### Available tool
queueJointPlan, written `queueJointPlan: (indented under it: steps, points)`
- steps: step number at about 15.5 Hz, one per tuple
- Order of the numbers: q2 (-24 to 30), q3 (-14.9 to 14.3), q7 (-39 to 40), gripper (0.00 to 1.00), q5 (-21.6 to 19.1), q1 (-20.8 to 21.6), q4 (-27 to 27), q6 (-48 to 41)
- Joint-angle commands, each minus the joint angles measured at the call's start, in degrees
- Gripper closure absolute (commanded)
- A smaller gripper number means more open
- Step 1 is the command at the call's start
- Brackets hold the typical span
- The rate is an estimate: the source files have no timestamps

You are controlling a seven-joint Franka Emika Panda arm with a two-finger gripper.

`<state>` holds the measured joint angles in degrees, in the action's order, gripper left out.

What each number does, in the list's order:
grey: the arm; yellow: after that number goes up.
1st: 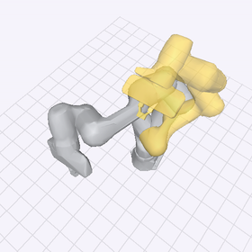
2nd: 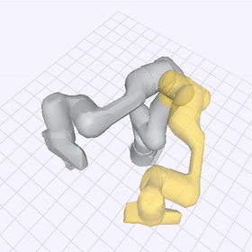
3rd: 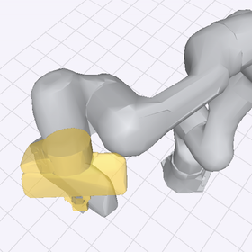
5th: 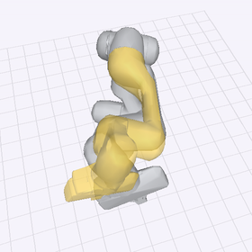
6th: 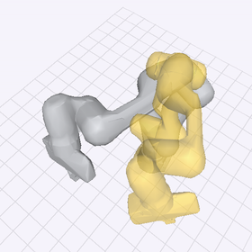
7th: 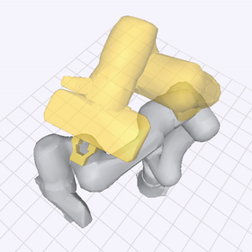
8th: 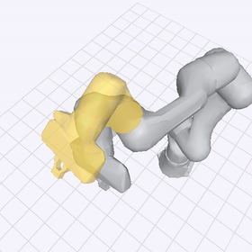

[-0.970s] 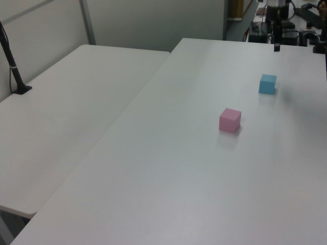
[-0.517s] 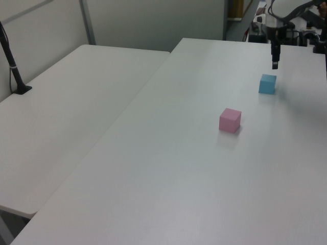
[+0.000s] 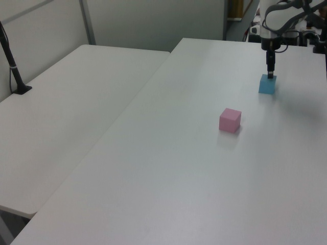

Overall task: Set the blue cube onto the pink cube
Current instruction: 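Move the gripper down over the light-blue cube and close on it, then lift the light-blue cube and carry it over the pink cube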

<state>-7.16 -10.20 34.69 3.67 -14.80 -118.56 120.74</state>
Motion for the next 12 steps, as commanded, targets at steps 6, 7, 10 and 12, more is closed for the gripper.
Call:
queueJointPlan:
  steps: [6, 7, 10, 12]
  points:
    - [-1.3, -0.3, -1.5, 0.36, -0.1, 1.7, -2.8, 6.1]
    - [-0.8, -0.2, -3.1, 0.42, -0.1, 2.0, -2.5, 3.9]
    - [2.0, 0.8, -10.7, 0.46, -0.3, 5.0, 1.1, -4.7]
    - [4.5, 3.3, -15.7, 0.46, -0.6, 6.6, 3.4, -9.4]
